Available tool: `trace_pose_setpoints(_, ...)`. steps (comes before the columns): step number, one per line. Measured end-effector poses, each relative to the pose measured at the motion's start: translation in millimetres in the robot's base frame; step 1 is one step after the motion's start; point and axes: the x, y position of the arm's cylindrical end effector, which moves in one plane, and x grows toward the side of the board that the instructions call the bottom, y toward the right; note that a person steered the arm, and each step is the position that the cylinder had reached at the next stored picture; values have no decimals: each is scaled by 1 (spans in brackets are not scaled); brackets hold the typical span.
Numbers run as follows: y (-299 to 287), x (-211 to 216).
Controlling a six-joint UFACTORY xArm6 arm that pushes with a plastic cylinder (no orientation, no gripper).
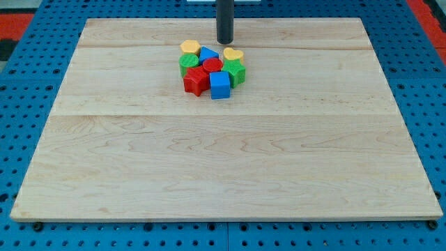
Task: Move your arm closer to the green circle
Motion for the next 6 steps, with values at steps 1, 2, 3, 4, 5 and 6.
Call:
trace_pose_setpoints(1,0,0)
trace_pose_setpoints(2,-43,-10)
trace_pose_setpoints(3,-116,-32)
trace_pose_setpoints(4,-140,4)
trace_pose_setpoints(5,-122,55)
trace_pose_setpoints(6,-74,64)
